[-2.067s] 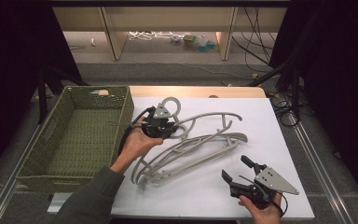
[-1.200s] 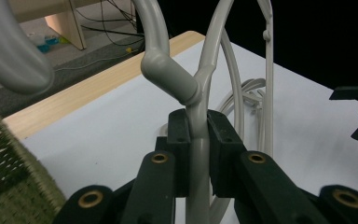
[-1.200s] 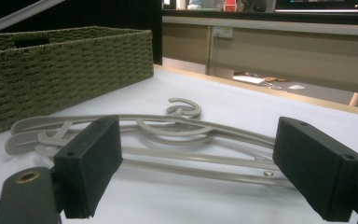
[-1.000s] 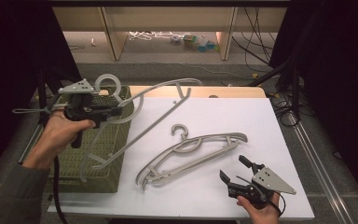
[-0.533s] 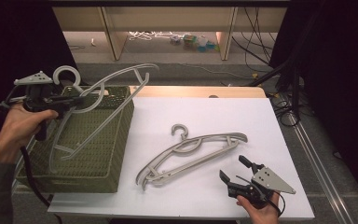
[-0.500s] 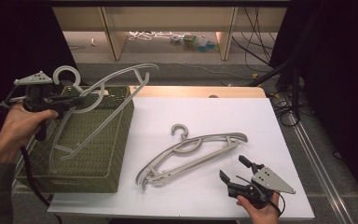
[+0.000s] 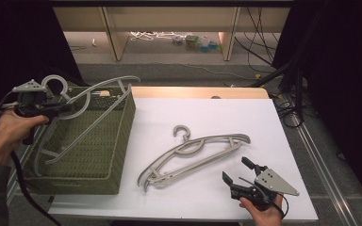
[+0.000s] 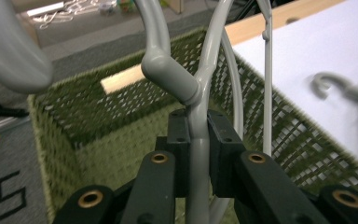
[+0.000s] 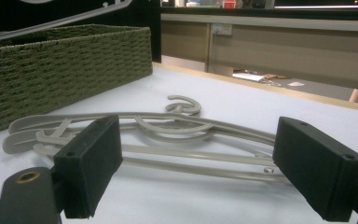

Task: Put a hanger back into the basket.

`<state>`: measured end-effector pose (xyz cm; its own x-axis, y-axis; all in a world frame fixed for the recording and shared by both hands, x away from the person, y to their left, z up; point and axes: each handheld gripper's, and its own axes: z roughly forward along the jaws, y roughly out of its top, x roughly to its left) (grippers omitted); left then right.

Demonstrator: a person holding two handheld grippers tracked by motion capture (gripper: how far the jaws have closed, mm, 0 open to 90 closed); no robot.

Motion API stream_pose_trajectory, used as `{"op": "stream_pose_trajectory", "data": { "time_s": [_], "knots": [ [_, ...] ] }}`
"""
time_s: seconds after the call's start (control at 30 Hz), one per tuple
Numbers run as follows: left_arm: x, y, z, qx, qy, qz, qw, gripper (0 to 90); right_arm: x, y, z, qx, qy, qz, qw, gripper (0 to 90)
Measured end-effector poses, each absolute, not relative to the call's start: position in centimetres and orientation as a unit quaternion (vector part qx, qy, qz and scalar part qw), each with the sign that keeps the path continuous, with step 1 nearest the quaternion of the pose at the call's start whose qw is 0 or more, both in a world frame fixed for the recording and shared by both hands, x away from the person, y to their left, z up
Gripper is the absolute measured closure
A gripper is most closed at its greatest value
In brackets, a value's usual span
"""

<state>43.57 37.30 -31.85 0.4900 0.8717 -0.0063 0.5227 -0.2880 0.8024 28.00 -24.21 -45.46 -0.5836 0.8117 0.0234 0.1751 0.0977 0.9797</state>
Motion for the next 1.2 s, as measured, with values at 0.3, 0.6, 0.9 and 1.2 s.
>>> {"op": "stream_pose_trajectory", "data": {
  "time_s": [0.3,0.6,0.9,1.2],
  "knots": [
    [43.4,39.2,-33.4,0.765,0.477,0.232,0.365,80.4,28.0,-24.2,-45.4,0.360,0.688,0.564,0.280,16.3],
    [44.7,39.5,-35.7,0.781,0.487,0.214,0.328,80.4,27.9,-24.1,-45.4,0.359,0.692,0.563,0.275,16.5],
    [45.3,40.3,-38.0,0.780,0.509,0.216,0.292,80.4,27.9,-24.2,-45.4,0.360,0.694,0.560,0.274,16.6],
    [45.6,39.2,-39.6,0.793,0.501,0.210,0.277,80.2,28.0,-24.1,-45.5,0.358,0.693,0.561,0.276,16.6]
  ]
}}
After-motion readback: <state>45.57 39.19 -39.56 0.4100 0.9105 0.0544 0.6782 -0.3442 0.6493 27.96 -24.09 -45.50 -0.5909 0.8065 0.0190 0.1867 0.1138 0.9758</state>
